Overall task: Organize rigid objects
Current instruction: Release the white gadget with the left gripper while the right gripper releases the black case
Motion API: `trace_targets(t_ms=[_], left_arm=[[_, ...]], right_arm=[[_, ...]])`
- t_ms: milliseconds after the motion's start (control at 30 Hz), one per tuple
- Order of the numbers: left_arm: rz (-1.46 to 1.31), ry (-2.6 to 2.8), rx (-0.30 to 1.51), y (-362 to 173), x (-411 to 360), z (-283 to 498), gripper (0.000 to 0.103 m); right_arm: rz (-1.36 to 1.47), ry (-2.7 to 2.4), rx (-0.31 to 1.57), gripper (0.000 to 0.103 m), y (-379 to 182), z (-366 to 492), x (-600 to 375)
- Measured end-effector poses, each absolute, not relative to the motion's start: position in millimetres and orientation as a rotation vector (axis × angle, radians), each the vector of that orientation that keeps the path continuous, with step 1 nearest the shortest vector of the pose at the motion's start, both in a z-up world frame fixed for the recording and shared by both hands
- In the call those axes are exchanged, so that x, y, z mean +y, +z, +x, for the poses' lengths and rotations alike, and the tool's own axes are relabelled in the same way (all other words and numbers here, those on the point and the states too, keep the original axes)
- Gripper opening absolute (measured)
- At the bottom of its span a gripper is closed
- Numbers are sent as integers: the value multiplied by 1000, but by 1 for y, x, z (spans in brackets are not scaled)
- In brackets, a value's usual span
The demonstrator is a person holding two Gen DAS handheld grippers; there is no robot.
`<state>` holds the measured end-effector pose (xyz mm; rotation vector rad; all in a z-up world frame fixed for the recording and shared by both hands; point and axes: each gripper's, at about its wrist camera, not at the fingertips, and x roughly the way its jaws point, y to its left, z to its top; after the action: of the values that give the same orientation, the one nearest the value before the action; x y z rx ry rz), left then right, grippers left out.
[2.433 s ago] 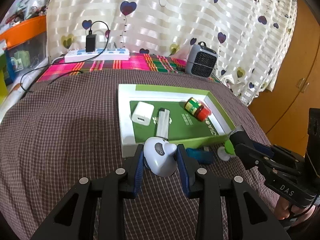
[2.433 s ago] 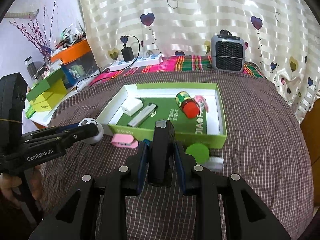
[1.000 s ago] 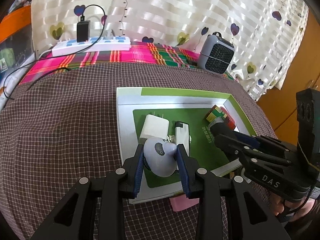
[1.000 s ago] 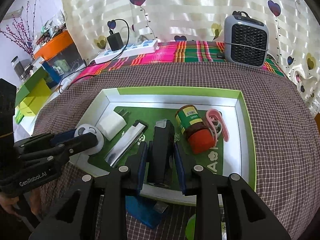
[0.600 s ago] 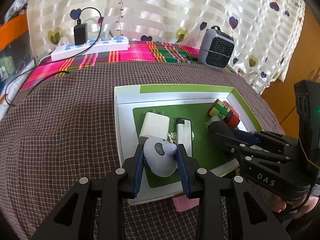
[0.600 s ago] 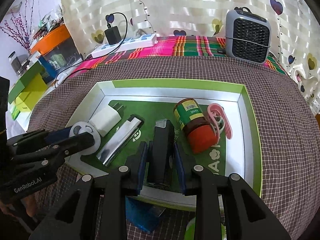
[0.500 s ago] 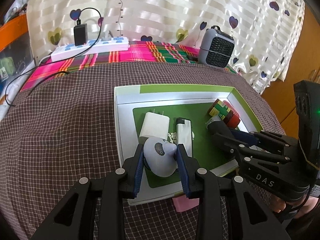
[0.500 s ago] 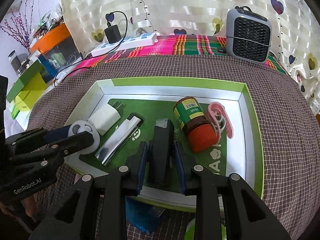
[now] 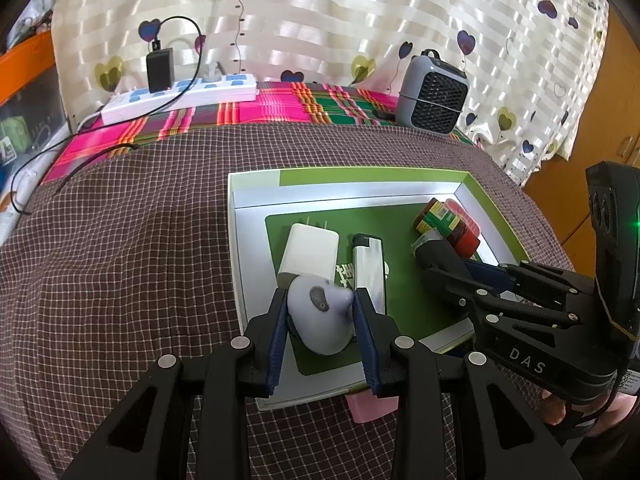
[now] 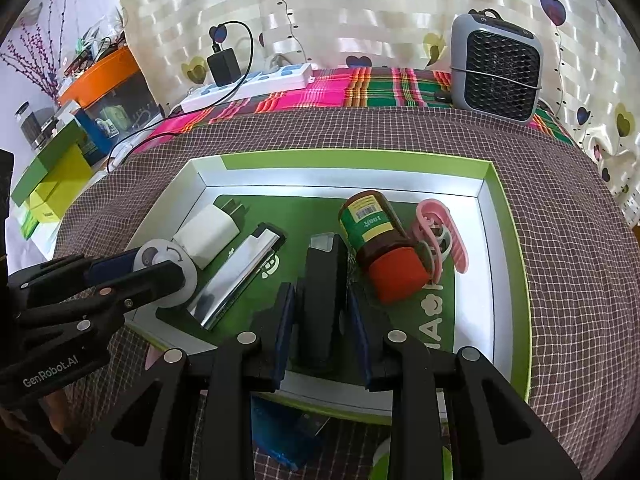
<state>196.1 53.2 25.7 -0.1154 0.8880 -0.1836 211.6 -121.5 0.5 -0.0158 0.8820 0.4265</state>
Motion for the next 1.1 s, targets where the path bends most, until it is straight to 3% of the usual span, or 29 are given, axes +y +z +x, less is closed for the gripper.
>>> trace_targets(t_ms=[367, 600, 1100], left_arm=[[-110, -185, 886, 25, 53, 196, 31], [-112, -187, 882, 26, 52, 192, 33], [-108, -167, 852, 37, 51, 173, 37]], right_arm=[[4, 412, 878, 29, 0, 211, -124], [15, 417, 876, 41, -1, 208, -126], [25, 407, 846, 42, 7, 193, -130]])
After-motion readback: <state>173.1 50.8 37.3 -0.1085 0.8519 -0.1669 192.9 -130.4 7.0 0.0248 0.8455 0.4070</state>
